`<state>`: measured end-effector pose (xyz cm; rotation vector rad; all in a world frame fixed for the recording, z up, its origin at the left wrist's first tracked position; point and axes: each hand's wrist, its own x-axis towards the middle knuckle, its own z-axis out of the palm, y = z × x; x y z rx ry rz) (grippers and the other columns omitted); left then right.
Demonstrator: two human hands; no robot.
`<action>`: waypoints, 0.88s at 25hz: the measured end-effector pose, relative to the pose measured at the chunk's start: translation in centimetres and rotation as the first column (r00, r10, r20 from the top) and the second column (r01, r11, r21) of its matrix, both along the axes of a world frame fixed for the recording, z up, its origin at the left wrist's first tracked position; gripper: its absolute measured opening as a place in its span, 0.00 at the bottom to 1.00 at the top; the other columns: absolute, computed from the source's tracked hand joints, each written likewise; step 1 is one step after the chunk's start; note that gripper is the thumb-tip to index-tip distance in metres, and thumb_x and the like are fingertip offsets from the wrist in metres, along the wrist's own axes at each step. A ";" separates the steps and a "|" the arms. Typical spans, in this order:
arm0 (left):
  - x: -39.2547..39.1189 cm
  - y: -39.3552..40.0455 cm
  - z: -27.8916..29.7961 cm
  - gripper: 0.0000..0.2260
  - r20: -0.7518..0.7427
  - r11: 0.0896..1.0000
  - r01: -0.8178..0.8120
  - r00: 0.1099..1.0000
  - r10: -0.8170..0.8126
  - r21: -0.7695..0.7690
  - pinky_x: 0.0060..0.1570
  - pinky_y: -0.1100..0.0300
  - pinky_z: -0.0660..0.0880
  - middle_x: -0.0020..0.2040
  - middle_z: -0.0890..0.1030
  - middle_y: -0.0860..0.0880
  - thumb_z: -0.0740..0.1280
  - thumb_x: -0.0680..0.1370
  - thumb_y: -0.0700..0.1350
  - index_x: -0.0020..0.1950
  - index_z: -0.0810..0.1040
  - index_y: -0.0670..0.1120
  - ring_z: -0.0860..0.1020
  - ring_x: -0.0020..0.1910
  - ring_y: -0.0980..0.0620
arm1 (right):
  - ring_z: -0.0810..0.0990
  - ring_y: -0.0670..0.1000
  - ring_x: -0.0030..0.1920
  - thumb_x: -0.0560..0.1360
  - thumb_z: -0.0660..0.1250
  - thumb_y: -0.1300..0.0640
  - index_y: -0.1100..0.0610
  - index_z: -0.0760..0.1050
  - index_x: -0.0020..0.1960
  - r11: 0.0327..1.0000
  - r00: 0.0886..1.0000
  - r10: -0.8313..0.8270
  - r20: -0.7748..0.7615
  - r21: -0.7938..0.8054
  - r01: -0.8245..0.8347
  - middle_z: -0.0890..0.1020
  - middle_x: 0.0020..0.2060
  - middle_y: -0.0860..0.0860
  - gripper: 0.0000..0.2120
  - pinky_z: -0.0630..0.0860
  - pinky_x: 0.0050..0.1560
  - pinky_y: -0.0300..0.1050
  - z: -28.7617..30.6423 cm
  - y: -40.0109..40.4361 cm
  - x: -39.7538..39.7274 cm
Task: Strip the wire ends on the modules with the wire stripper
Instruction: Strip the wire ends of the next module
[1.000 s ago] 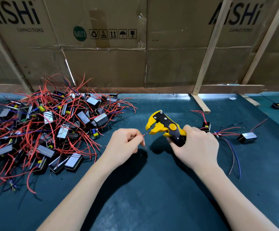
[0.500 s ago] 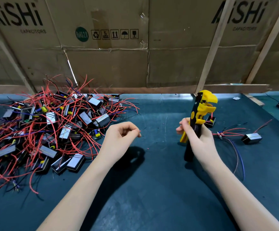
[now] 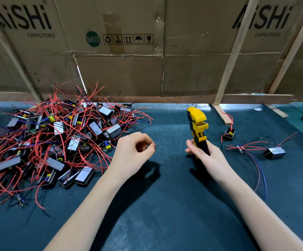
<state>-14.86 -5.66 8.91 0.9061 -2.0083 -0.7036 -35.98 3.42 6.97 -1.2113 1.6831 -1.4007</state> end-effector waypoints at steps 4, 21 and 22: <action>-0.3 -0.2 -0.3 0.07 -0.141 0.980 0.069 0.989 -0.043 0.184 0.30 0.64 0.61 0.28 0.75 0.41 0.71 0.75 0.37 0.38 0.83 0.45 0.63 0.27 0.54 | 0.80 0.55 0.45 0.65 0.67 0.32 0.56 0.76 0.44 0.997 0.998 -0.046 0.036 -0.057 0.048 0.81 0.37 0.51 0.27 0.75 0.55 0.51 0.0 -0.2 0.1; 0.3 -0.9 0.7 0.09 -0.249 0.953 0.120 0.967 -0.049 0.277 0.25 0.65 0.52 0.27 0.66 0.44 0.68 0.78 0.36 0.39 0.82 0.44 0.56 0.24 0.57 | 0.80 0.52 0.39 0.61 0.72 0.33 0.54 0.78 0.40 0.980 0.967 -0.136 0.216 -0.110 0.163 0.81 0.33 0.49 0.24 0.77 0.54 0.60 -0.7 -0.8 -0.2; 0.4 -1.0 0.7 0.09 -0.263 0.950 0.128 0.964 -0.051 0.285 0.24 0.66 0.52 0.26 0.66 0.45 0.68 0.78 0.36 0.39 0.82 0.44 0.55 0.23 0.57 | 0.79 0.52 0.38 0.61 0.72 0.33 0.54 0.78 0.40 0.980 0.966 -0.137 0.221 -0.114 0.165 0.81 0.33 0.49 0.24 0.77 0.54 0.60 -0.8 -0.8 -0.3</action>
